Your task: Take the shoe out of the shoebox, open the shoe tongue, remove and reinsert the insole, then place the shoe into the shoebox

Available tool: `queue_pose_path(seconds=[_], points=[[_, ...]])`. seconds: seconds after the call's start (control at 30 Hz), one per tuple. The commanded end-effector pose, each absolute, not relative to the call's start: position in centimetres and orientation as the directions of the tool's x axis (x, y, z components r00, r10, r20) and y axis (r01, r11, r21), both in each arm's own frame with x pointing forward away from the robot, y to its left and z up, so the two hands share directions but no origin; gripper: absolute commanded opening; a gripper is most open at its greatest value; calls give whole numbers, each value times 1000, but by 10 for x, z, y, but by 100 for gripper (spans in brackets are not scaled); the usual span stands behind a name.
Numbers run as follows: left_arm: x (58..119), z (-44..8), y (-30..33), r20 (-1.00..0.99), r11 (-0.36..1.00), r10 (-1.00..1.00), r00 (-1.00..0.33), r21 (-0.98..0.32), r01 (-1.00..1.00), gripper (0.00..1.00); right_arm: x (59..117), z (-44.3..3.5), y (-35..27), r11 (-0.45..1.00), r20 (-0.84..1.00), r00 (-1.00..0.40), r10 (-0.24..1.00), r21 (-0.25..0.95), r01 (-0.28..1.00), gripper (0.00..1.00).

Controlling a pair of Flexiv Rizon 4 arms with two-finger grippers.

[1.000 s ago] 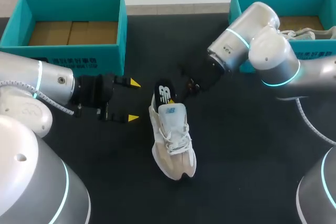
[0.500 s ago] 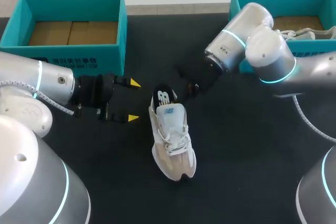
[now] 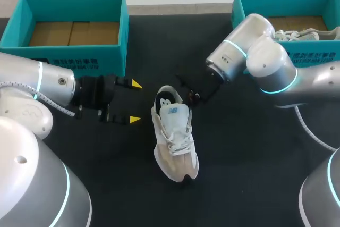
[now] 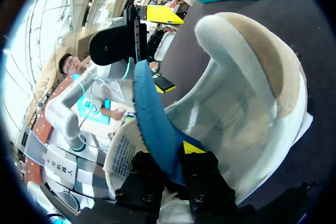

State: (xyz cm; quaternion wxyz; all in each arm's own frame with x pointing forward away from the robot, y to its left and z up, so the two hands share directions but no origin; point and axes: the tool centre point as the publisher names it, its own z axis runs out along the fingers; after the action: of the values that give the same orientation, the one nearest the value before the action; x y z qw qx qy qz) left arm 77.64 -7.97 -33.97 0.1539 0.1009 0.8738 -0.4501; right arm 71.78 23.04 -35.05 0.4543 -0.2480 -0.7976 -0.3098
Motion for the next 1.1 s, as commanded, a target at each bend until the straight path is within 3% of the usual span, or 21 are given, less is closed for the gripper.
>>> queue_pose_path(seconds=[0.03,0.57,0.77,0.87,1.1], points=[[776,-340,-80,-359,577,39,-932,-754,314,100,720,-340,228,687,864,-486,133,273,673,30],[776,-340,-80,-359,577,39,-932,-754,314,100,750,-327,227,697,825,-548,135,314,645,32],[776,-340,-80,-359,577,39,-932,-754,314,100,759,-326,229,702,817,-562,127,326,633,18],[776,-340,-80,-359,577,39,-932,-754,314,100,756,-330,231,707,824,-554,118,322,630,0],[776,-340,-80,-359,577,39,-932,-754,314,100,735,-346,235,715,859,-499,112,279,641,0]])
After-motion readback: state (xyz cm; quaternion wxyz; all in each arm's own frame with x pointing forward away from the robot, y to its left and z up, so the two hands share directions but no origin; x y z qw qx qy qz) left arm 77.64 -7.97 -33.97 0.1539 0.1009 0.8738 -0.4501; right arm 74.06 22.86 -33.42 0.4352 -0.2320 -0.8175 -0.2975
